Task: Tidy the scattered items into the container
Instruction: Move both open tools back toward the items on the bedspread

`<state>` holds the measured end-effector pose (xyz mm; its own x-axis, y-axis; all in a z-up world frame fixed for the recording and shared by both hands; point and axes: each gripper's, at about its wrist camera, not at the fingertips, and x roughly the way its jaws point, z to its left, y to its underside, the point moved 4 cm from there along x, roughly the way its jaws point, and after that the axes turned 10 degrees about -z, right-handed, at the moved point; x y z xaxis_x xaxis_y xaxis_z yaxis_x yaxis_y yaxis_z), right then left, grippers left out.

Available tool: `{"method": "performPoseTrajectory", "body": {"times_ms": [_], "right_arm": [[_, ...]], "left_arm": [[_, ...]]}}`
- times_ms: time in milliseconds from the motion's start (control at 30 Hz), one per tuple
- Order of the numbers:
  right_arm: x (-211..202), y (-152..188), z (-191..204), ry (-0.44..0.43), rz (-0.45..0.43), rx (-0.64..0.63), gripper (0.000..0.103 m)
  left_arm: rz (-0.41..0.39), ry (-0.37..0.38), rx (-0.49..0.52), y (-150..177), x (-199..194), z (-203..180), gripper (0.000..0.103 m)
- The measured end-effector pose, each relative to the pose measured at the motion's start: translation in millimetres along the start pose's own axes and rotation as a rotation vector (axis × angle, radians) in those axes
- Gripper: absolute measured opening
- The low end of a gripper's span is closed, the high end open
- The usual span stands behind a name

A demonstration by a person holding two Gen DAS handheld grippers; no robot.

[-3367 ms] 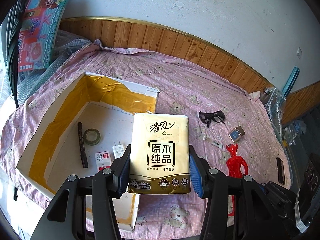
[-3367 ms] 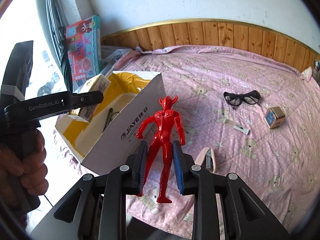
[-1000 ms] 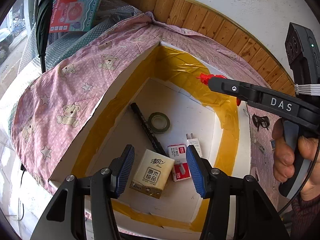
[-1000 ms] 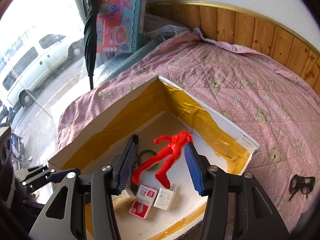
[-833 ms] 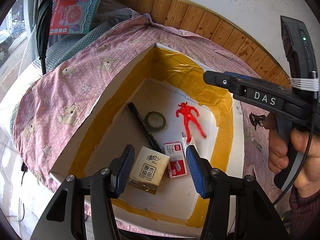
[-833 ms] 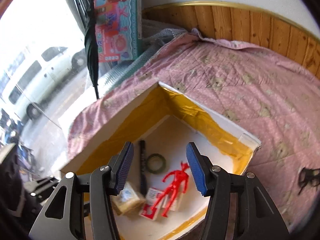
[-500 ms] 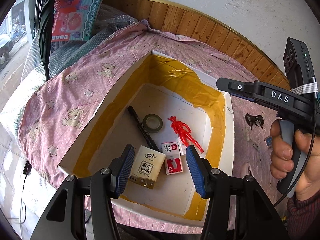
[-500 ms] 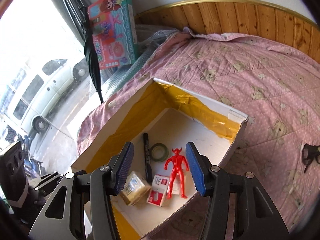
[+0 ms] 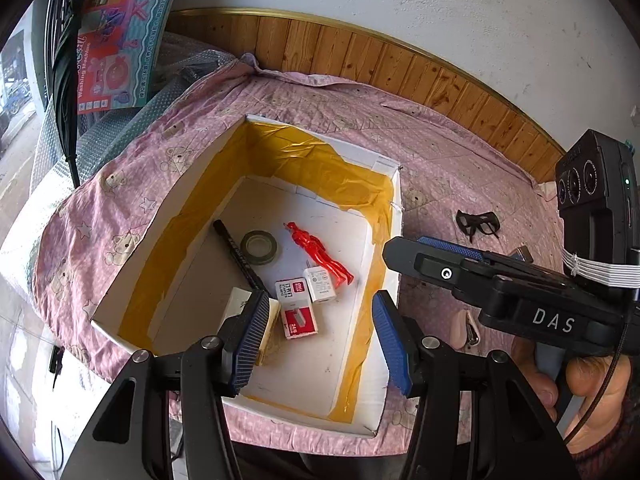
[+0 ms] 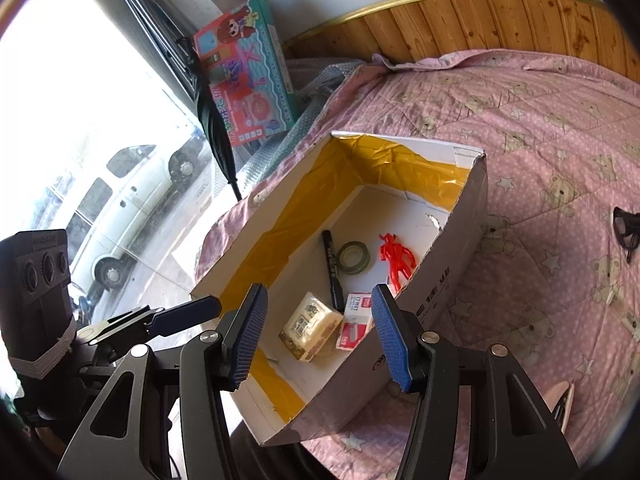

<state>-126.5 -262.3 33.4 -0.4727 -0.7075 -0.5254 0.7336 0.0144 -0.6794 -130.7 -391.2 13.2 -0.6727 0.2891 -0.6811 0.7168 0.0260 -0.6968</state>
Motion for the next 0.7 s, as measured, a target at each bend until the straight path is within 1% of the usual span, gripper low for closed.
{"method": "performPoseTrajectory", "body": {"times_ms": [200,300,433,700], "right_arm": [[-23.6,14.7,-9.6,0.000,-0.036,0.045,0.057],[-35.0,22.4,-20.0,0.005,-0.050,0.079,0.057],[-56.7,30.6,-29.8,-0.010,-0.085,0.116,0.057],[-100.3,41.5,-56.5,-0.011,-0.153,0.184,0.057]], "left_arm": [[-0.007,0.014,0.039,3.5,-8.6,-22.3,0.055],[-0.001,0.012,0.066,7.9,-9.9,-33.4,0.055],[0.011,0.024,0.092,15.2,-11.0,-50.1,0.055],[0.015,0.048,0.160,23.2,-14.9,-94.1,0.055]]}}
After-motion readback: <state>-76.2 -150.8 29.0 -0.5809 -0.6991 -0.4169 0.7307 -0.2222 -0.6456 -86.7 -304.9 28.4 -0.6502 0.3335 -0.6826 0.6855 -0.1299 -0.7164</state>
